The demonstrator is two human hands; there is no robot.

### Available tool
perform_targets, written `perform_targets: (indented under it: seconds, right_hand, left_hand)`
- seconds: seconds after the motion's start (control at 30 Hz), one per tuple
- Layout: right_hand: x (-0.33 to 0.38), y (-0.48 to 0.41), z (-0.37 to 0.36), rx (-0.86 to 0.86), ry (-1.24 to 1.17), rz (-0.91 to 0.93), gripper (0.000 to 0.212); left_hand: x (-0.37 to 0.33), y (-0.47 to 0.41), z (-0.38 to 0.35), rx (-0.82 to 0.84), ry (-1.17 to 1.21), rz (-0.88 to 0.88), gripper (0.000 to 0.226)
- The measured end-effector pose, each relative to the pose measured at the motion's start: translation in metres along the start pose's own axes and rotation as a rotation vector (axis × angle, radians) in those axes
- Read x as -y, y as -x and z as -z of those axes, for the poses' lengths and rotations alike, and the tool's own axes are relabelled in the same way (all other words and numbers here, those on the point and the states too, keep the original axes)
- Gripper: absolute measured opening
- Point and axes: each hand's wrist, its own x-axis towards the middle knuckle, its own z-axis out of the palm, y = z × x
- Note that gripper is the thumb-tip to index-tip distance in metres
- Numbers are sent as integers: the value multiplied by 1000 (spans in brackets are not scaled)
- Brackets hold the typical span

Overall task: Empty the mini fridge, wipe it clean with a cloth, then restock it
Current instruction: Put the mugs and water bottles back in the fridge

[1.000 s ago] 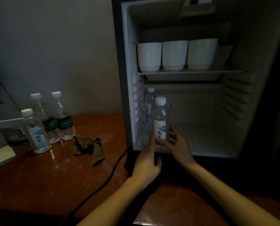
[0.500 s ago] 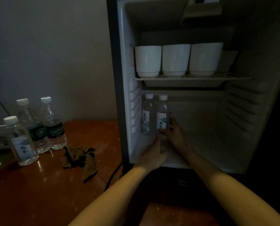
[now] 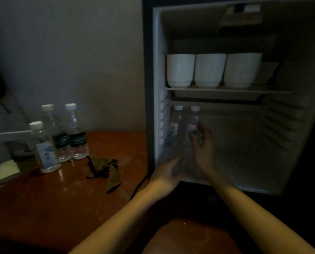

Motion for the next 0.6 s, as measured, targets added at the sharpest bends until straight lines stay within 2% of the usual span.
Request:
perform_targets:
  seconds: [0.13,0.23,0.33,0.43,0.53,0.6]
  right_hand:
    - [75,45,-25,-31,-188,200,27]
    - [116,79,-59,117,-220,381,19]
    - [135,104,-116,410,-216,354,25]
    - [146,115,-186,616,-164,273,41]
    - [154,116,-252,746,-141,216,55]
    - [157,115,-290,802,-124,177,65]
  left_hand:
    - [20,74,57,-177,35,-2,32]
    - [45,120,105,-359,41,77,30]
    - [75,152,155,-616,82,216,34]
    - [114,166,199,-853,189,431,45]
    - [142,162,234,-927,371,572,66]
    - [160,150,251,-928,357,621,82]
